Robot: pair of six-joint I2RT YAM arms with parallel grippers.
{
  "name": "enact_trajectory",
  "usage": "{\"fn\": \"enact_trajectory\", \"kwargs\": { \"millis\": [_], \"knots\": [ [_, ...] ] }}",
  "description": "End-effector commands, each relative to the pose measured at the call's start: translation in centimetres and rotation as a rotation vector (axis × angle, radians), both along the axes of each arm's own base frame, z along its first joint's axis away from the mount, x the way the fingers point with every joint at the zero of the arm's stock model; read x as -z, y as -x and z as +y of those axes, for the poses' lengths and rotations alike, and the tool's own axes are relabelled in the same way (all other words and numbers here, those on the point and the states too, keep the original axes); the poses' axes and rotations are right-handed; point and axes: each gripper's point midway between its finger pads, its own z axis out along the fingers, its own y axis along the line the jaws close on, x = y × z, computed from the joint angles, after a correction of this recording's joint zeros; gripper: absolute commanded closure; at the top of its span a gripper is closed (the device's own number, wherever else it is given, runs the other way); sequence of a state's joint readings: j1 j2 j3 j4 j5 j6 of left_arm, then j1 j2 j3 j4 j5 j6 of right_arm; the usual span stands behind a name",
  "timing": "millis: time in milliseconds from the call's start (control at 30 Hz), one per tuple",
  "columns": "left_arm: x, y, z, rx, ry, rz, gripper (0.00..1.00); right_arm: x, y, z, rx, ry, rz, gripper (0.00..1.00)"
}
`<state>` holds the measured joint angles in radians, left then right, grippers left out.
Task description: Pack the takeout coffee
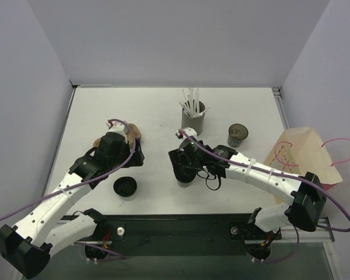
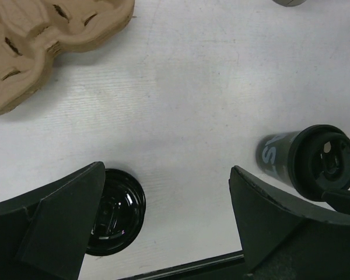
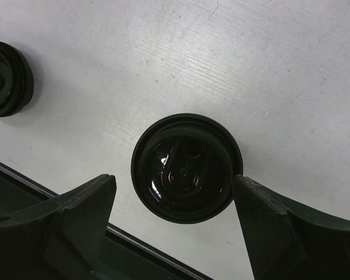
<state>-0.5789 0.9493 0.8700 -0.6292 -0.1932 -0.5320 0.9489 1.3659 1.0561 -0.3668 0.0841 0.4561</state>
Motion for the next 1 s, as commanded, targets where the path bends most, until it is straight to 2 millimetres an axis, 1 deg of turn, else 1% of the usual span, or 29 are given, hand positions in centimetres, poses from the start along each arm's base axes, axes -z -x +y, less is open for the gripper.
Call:
{"fn": "enact_trajectory", "kwargs": {
  "millis": [0, 167, 200, 333, 400, 500, 533, 633, 733, 767, 867, 967],
  "knots": [
    [0.2, 0.8, 1.7, -0.012, -0.074, 0.009, 0.03, -0.2, -0.3, -1.2, 0.017, 0.111, -0.031, 0.16],
    [0.3, 1.5, 0.0, 0.060, 0.003, 0.013, 0.03, 0.4, -0.2, -1.4, 0.019, 0.138, -0.021, 0.18],
    [0.2, 1.4, -0.1, 0.064, 0.012, 0.009, 0.03, 0.8, -0.2, -1.5, 0.021, 0.150, -0.014, 0.19],
    [0.3, 1.6, -0.1, 0.063, 0.015, 0.013, 0.03, 2.3, 0.0, -1.7, 0.021, 0.183, 0.013, 0.21],
    [0.3, 1.6, -0.1, 0.063, 0.016, 0.012, 0.03, 3.7, 0.7, -1.8, 0.013, 0.203, 0.048, 0.22],
    [0.4, 1.6, 0.0, 0.055, 0.011, 0.012, 0.03, 5.1, 1.2, -1.8, 0.015, 0.203, 0.081, 0.24],
    [0.3, 1.6, 0.0, 0.054, 0.013, 0.011, 0.03, 5.8, 1.4, -2.0, 0.018, 0.210, 0.090, 0.26],
    [0.4, 1.5, 0.1, 0.048, 0.009, 0.012, 0.03, 6.5, 1.7, -2.2, 0.034, 0.205, 0.102, 0.27],
    [0.4, 1.5, 0.1, 0.047, 0.009, 0.014, 0.03, 6.0, 1.4, -2.0, 0.045, 0.174, 0.085, 0.28],
    [0.3, 1.4, 0.0, 0.049, 0.013, 0.009, 0.03, 5.5, 1.3, -1.9, 0.047, 0.159, 0.072, 0.28],
    [0.5, 1.4, 0.0, 0.047, 0.013, 0.016, 0.03, 4.9, 0.5, -1.7, 0.045, 0.142, 0.049, 0.32],
    [0.6, 1.5, -0.1, 0.053, 0.017, 0.020, 0.03, 4.4, 0.3, -1.5, 0.045, 0.127, 0.044, 0.35]
  ]
}}
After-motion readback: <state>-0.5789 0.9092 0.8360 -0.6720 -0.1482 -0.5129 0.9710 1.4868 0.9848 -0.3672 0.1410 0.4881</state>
